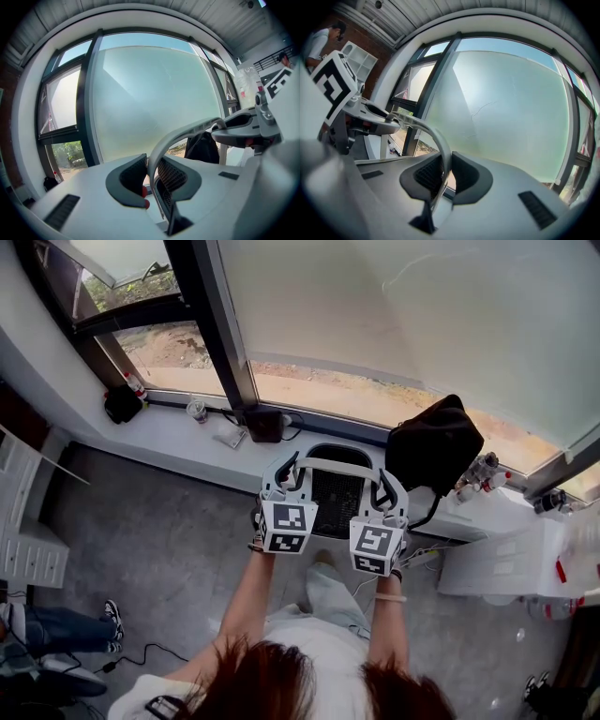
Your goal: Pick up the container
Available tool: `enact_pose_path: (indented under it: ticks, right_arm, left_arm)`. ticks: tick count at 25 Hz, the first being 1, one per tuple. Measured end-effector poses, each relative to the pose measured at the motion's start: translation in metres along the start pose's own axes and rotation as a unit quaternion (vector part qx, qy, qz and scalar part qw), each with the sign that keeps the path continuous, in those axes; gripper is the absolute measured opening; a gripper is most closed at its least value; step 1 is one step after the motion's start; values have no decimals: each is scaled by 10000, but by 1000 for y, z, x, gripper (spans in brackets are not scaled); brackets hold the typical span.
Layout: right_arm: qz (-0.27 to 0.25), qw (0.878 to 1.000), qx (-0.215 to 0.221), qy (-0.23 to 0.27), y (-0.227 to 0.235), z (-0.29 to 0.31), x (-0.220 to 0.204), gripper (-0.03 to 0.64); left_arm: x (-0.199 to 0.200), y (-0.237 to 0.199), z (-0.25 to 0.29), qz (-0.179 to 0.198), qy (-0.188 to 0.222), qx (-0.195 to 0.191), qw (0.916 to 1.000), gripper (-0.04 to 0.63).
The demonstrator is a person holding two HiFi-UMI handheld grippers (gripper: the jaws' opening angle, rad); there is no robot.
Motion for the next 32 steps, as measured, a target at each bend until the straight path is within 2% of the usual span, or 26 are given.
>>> enact_pose_path:
  ticks: [12,32]
  right_arm:
    - [103,9993,-64,346,0,-51,13,67]
    - [84,9967,-228,780,-7,-162,34,64]
  left_arm:
    - [11,15,-53,-34,238,-66,9997,75]
    - [27,38,-169,290,564,-271,9976,75]
Point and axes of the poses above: the fingertips, and each gripper's own axes: z forward along the fingers, y to its right, x out of its top, the point moved 1 cm from there along -z, backward along the fingers, and after that the axes turned 9 degrees about -y, right-handed, at the moved point
